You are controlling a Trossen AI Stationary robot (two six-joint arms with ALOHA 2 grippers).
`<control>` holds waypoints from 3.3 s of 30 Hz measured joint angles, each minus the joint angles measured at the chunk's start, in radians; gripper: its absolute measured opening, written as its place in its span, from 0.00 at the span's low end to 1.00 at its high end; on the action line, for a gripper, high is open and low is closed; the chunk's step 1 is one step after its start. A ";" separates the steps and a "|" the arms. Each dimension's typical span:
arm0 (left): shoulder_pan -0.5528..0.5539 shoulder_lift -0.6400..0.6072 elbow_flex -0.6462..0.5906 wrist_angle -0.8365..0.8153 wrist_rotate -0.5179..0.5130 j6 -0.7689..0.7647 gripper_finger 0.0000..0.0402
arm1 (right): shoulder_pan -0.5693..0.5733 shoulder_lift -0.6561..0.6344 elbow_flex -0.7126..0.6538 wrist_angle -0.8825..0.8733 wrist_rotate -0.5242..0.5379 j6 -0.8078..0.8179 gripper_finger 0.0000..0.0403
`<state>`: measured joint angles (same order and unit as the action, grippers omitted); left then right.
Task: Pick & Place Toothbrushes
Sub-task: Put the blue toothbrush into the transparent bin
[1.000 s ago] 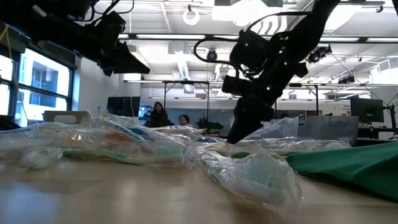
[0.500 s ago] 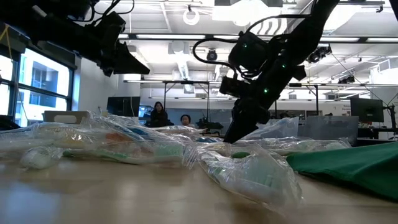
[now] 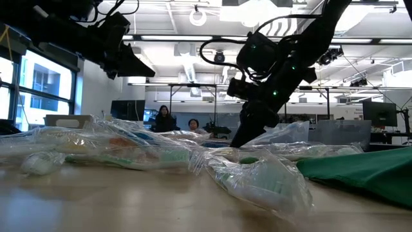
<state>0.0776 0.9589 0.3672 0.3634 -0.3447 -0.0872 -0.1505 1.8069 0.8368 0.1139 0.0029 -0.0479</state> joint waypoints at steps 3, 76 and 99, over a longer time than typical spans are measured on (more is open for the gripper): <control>0.000 0.000 0.000 0.000 0.000 0.000 0.00 | 0.000 -0.012 0.000 -0.012 0.008 0.002 0.02; 0.000 0.000 -0.001 -0.029 -0.006 -0.023 0.00 | -0.536 -0.387 0.000 -0.546 0.191 -0.245 0.01; 0.000 0.000 0.000 -0.029 -0.009 -0.022 0.00 | -0.618 -0.266 0.000 -0.369 0.181 -0.324 0.04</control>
<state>0.0780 0.9592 0.3672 0.3340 -0.3534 -0.1096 -0.7681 1.5414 0.8370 -0.2547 0.1838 -0.3721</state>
